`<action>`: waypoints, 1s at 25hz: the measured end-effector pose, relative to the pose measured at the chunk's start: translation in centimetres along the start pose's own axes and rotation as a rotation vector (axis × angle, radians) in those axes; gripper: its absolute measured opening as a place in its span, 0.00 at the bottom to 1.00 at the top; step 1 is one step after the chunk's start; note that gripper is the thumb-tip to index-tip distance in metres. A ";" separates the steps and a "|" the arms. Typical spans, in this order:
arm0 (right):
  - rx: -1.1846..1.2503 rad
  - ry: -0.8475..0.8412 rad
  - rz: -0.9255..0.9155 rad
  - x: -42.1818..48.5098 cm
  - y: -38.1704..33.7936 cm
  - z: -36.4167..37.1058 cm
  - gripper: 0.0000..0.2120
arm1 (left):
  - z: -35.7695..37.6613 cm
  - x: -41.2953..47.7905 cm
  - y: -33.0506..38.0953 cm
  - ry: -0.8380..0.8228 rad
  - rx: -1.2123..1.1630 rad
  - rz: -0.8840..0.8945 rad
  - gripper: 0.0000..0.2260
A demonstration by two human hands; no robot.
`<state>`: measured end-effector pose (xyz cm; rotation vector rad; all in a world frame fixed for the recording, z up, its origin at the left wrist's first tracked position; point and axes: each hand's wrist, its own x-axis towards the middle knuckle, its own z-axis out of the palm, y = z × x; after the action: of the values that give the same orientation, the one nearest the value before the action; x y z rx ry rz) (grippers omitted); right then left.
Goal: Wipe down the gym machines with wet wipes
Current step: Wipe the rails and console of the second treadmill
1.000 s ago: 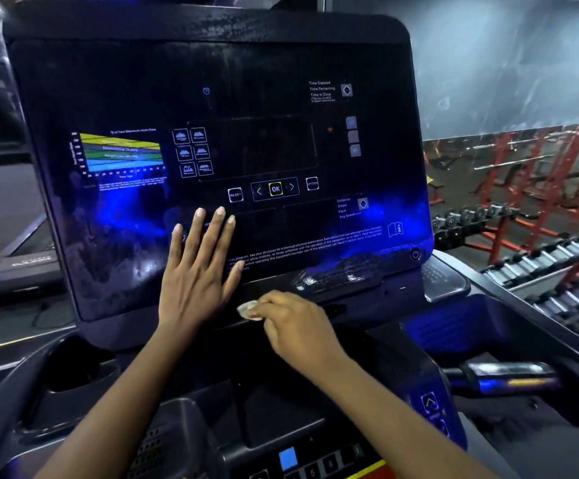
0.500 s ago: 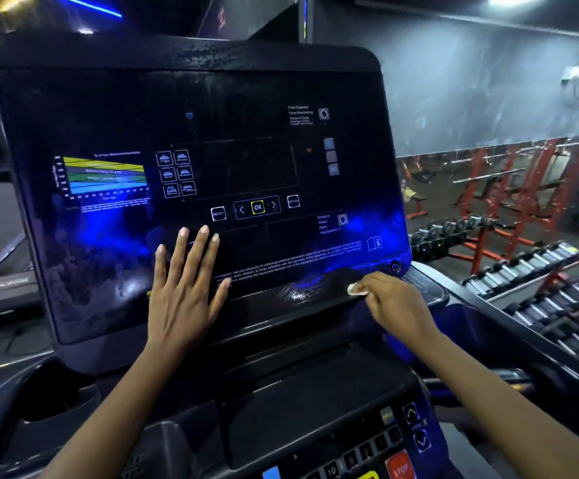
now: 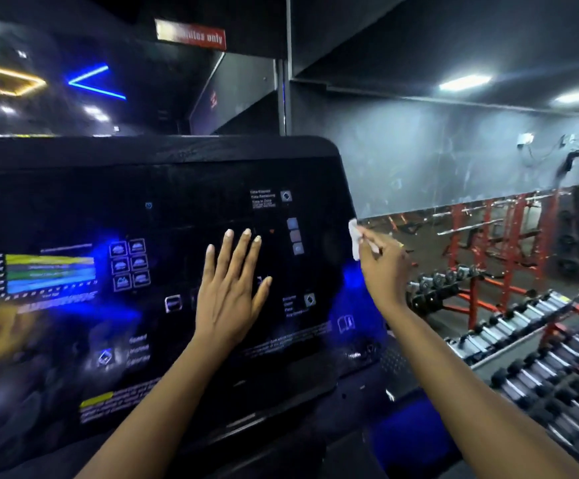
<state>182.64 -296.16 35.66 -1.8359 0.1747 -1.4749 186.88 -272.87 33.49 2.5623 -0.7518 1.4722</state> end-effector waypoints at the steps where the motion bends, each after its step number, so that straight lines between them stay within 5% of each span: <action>1: 0.027 0.073 0.020 2.2 -0.7 1.3 0.11 | 0.4 1.0 0.6 0.000 -0.002 -0.010 0.28; 5: 0.132 0.078 -0.194 8.4 -4.7 7.0 0.14 | 1.7 1.4 2.2 -0.010 0.071 0.015 0.28; 9: 0.105 -0.155 -0.707 8.6 -9.2 12.5 0.19 | 2.1 1.2 2.1 0.001 0.146 0.026 0.28; 12: -0.013 -0.152 -0.965 9.2 -9.5 14.2 0.19 | 2.1 1.2 2.2 0.015 0.153 0.027 0.27; 16: -0.019 -0.019 -0.812 13.0 -5.6 13.0 0.20 | 2.1 1.1 2.2 0.022 0.160 0.027 0.27; 20: -0.064 -0.095 -0.659 16.2 -0.6 11.1 0.19 | 2.0 1.1 2.3 0.026 0.178 0.026 0.27; 25: -0.020 -0.116 -0.696 15.2 2.7 6.9 0.16 | 2.1 1.1 2.4 0.022 0.202 0.023 0.28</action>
<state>194.53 -303.00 45.55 -2.1030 -0.5632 -1.8038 187.90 -276.02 32.90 2.6838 -0.6634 1.6607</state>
